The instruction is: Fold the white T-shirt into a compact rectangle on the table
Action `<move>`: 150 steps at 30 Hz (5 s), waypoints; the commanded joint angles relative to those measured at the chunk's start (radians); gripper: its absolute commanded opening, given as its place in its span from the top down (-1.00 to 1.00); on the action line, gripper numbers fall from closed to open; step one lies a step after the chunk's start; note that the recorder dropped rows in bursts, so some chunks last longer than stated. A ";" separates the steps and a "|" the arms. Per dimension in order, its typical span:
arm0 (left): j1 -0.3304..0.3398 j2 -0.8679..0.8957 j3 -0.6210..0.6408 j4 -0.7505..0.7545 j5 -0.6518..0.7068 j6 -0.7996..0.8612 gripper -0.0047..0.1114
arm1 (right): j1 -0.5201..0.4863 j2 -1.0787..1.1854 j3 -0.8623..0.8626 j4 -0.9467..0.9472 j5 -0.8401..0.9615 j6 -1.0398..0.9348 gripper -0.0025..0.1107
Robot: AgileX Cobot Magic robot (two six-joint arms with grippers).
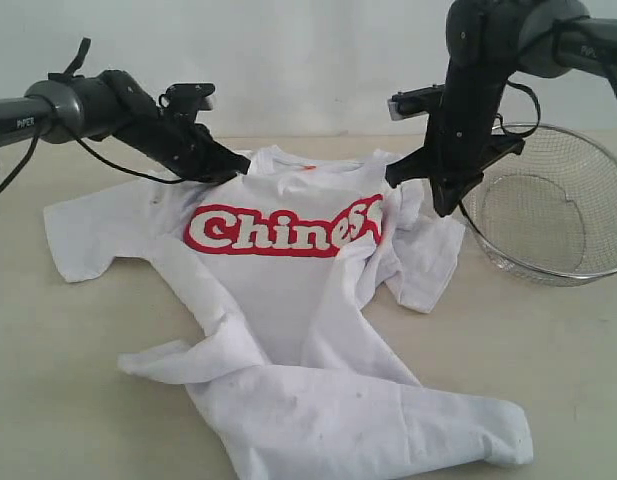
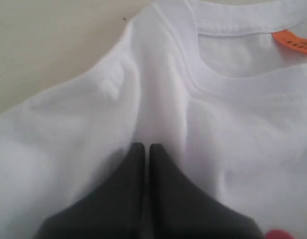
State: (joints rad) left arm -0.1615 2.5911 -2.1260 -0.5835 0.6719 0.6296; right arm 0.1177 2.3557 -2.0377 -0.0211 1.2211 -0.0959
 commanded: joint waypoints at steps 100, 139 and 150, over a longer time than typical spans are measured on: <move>-0.058 -0.400 0.469 0.064 0.123 -0.042 0.84 | -0.038 -0.111 -0.125 0.159 0.000 -0.037 0.96; -0.058 -0.268 0.478 0.283 0.140 -0.208 0.84 | 0.033 -0.071 0.355 0.121 -0.145 0.024 0.96; -0.010 -0.268 0.478 0.338 0.140 -0.242 0.84 | 0.033 -0.071 0.355 -0.030 -0.091 0.130 0.96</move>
State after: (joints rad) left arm -0.2085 2.3011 -1.6611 -0.3400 0.8143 0.4005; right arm 0.1575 2.2708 -1.6921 0.0248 1.1021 0.0095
